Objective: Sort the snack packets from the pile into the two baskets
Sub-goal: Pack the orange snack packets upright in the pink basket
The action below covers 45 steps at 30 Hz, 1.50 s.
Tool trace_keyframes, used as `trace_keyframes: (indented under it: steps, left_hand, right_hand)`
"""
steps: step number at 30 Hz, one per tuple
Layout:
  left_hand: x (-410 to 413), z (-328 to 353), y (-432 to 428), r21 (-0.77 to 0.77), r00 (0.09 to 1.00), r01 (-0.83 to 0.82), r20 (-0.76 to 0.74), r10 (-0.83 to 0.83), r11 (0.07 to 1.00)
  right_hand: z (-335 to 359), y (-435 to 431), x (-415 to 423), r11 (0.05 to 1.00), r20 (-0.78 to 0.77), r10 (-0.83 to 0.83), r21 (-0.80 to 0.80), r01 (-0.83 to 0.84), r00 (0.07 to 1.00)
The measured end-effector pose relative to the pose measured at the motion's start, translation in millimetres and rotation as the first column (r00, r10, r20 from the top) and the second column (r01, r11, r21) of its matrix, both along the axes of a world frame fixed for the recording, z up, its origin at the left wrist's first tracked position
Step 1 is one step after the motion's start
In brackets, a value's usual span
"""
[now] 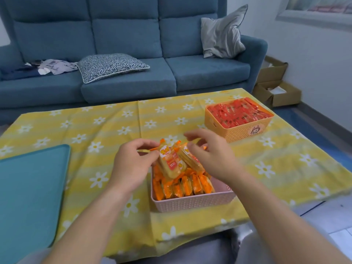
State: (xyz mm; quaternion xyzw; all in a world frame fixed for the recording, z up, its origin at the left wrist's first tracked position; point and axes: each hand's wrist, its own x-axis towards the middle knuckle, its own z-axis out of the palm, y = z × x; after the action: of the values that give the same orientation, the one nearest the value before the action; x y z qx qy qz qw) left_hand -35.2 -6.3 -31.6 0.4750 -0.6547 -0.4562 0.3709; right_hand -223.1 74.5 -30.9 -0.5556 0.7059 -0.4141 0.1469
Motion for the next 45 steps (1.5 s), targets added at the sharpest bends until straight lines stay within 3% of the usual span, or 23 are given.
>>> trace_keyframes:
  steps: [4, 7, 9, 12, 15, 18, 20, 23, 26, 31, 34, 35, 37, 39, 40, 42, 45]
  left_hand:
    - [-10, 18, 19, -0.070, 0.990, 0.049, -0.128, -0.058, 0.996]
    - [-22, 26, 31, -0.077, 0.957, 0.162, -0.233, -0.176, 0.984]
    - [-26, 21, 29, -0.110, 0.945, 0.198, -0.244, -0.219, 0.974]
    - [-28, 0, 12, -0.343, 0.966, 0.259, 0.114, -0.234, 0.903]
    - [-37, -23, 1, -0.385, 0.800, 0.505, 0.545, -0.251, 0.773]
    - [-47, -36, 0, -0.297, 0.634, 0.624, 0.733, -0.246, 0.723]
    - [-51, -39, 2, -0.298, 0.599, 0.640, 0.771, -0.217, 0.709]
    - [-53, -39, 2, -0.388, 0.636, 0.616, 0.759, -0.142, 0.686]
    - [-52, -38, 0, -0.461, 0.697, 0.582, 0.707, -0.119, 0.670]
    - [-49, -33, -1, -0.484, 0.788, 0.532, 0.583, -0.198, 0.695]
    - [-50, -25, 1, -0.475, 0.819, 0.509, 0.525, -0.233, 0.718]
    - [-52, -22, 4, -0.462, 0.821, 0.512, 0.509, -0.256, 0.724]
    - [-58, -18, 10, -0.407, 0.830, 0.519, 0.449, -0.330, 0.752]
    - [-62, -15, 14, -0.343, 0.849, 0.503, 0.368, -0.378, 0.793]
    - [-63, -15, 15, -0.315, 0.857, 0.493, 0.337, -0.390, 0.811]
    - [-63, -14, 16, -0.245, 0.860, 0.491, 0.286, -0.422, 0.836]
    - [-65, -14, 18, -0.191, 0.879, 0.463, 0.224, -0.421, 0.866]
  right_hand:
    - [7, 7, 19, 0.981, 0.027, 0.179, 0.068, -0.181, 0.983]
    - [13, 12, 12, 0.989, 0.020, 0.147, -0.024, -0.146, 0.989]
    - [15, 20, -11, 0.993, 0.096, 0.122, -0.022, -0.120, 0.988]
    - [16, 36, -49, 0.990, 0.193, 0.099, 0.079, -0.116, 0.976]
    - [9, 51, -65, 0.982, 0.292, 0.066, 0.150, -0.114, 0.954]
    - [-3, 57, -66, 0.975, 0.295, -0.001, 0.213, -0.065, 0.955]
    - [-10, 56, -62, 0.972, 0.291, 0.015, 0.218, -0.082, 0.957]
    - [-19, 53, -58, 0.968, 0.077, 0.050, 0.242, -0.067, 0.996]
    - [-26, 50, -53, 0.927, -0.139, 0.082, 0.375, -0.024, 0.987]
    - [-30, 49, -58, 0.822, -0.132, 0.162, 0.566, -0.060, 0.978]
    - [-21, 46, -62, 0.913, -0.188, 0.040, 0.405, 0.040, 0.981]
    - [-18, 45, -61, 0.950, -0.146, -0.033, 0.301, 0.077, 0.989]
    - [-6, 42, -53, 0.986, 0.152, -0.088, 0.152, 0.064, 0.985]
    - [6, 42, -46, 0.996, 0.497, -0.036, 0.089, -0.010, 0.867]
    - [11, 43, -43, 0.997, 0.590, -0.006, 0.071, -0.044, 0.807]
    - [14, 45, -42, 0.995, 0.567, 0.046, 0.045, -0.086, 0.822]
    - [8, 43, -49, 0.999, 0.240, 0.004, 0.031, -0.012, 0.971]
